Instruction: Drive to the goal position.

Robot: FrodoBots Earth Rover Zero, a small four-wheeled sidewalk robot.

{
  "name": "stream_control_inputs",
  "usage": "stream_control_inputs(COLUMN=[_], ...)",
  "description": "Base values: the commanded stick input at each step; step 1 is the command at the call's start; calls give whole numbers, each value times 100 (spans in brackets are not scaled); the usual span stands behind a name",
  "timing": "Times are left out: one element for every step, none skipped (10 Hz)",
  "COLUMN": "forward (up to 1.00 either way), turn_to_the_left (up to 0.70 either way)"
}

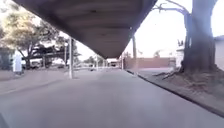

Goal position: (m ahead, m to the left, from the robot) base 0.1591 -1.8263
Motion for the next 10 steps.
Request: stream_control_inputs(forward=[70, 70, 70, 70, 70, 70, 70, 70, 70, 70], turn_to_the_left=[0, 0, 0, 0, 0, 0, 0, 0, 0, 0])
